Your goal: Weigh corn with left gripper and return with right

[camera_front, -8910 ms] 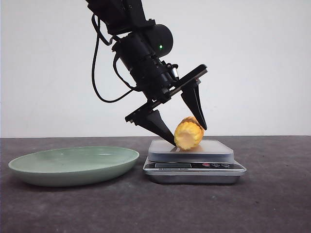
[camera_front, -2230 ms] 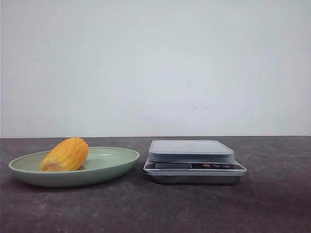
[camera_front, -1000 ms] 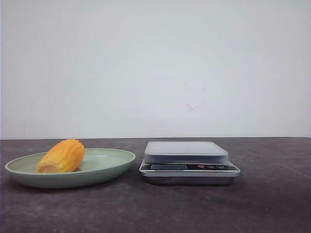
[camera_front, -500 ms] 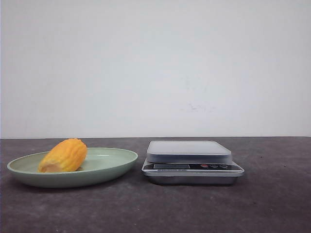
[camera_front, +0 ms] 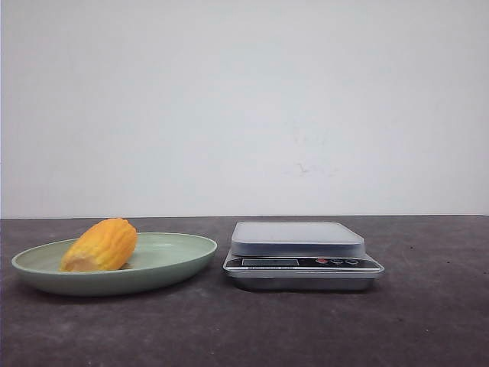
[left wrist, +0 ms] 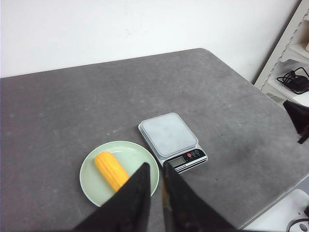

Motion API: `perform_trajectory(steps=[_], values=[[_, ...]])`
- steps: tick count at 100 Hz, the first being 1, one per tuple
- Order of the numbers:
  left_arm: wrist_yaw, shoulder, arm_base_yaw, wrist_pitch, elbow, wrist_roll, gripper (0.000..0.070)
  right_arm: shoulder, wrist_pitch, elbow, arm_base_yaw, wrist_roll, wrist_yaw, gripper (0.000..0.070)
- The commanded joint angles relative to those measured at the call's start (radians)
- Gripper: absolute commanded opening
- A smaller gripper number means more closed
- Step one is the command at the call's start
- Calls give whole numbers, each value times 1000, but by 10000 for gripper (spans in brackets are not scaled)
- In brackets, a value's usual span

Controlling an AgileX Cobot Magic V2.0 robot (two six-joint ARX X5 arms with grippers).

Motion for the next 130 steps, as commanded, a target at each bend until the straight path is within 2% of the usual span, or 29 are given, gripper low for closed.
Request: perform_trajectory(steps=[1,20,27,44,130], values=[[-5,7,-8,-44,18,-3,1,-7,11,-46,-32,77,-2,10],[-5,7,-8,-44,18,-3,1,-18,24,-144,-60,104,-23,10],[-5,7,-8,-44,18,-3,1,-26,32,-175,-60,103,-48,10],[-5,7,-8,-44,18,-3,1,-26,-41,-178,-60,98,-140,9],[-5,7,-8,-44,18,-3,1,-26,-35,-178,-61,98,-134,9]])
